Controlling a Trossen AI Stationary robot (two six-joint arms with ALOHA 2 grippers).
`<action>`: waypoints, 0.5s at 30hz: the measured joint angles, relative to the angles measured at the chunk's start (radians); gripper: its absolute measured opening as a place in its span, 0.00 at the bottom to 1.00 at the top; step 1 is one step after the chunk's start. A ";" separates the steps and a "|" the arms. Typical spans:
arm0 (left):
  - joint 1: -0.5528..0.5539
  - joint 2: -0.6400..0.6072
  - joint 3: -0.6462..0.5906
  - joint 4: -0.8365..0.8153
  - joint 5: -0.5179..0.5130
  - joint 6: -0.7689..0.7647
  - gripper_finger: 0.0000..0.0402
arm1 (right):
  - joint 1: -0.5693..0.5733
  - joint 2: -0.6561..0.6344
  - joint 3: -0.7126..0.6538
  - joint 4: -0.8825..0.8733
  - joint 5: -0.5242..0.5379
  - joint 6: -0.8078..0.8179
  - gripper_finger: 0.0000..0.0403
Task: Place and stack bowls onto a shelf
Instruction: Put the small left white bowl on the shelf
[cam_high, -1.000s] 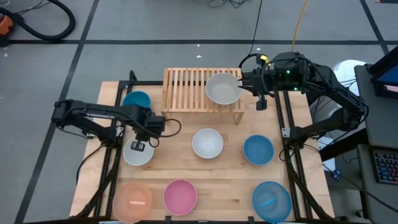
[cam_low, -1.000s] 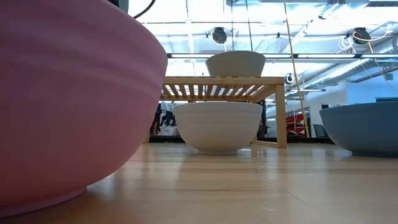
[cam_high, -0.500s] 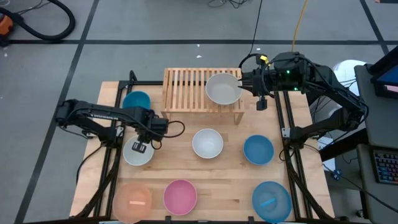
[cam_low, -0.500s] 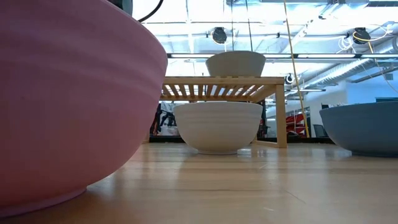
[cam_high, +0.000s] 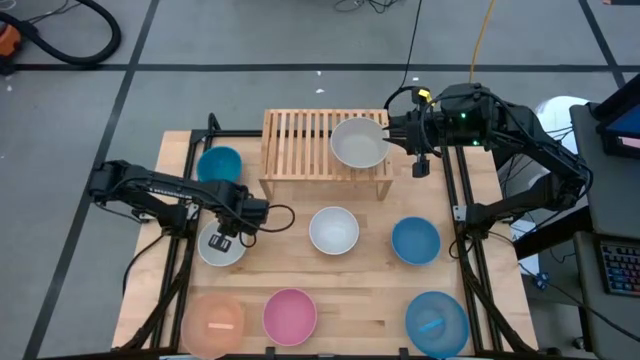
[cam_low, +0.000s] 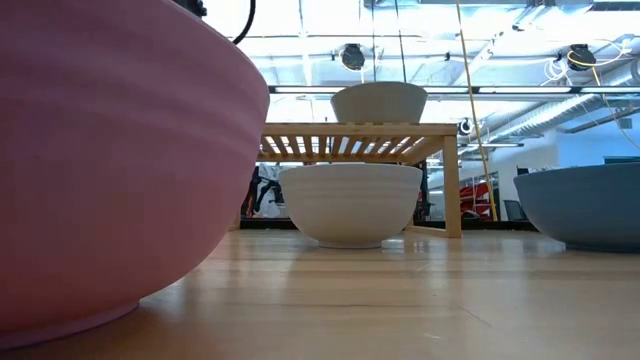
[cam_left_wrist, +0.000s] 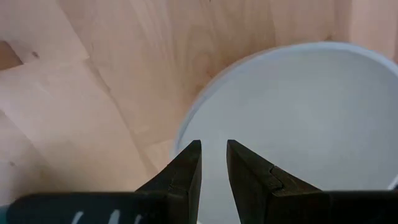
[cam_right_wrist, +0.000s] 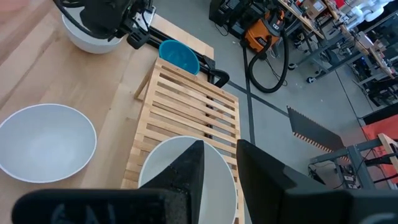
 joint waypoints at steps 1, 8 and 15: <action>-0.001 0.000 -0.001 0.002 -0.012 -0.001 0.20 | 0.000 0.000 0.000 0.000 0.000 0.000 0.22; 0.000 -0.011 0.015 0.001 -0.039 0.007 0.20 | 0.000 0.000 0.000 0.000 0.000 0.000 0.22; 0.000 -0.006 0.013 0.011 -0.054 0.063 0.20 | 0.000 0.000 0.000 0.000 0.000 0.003 0.22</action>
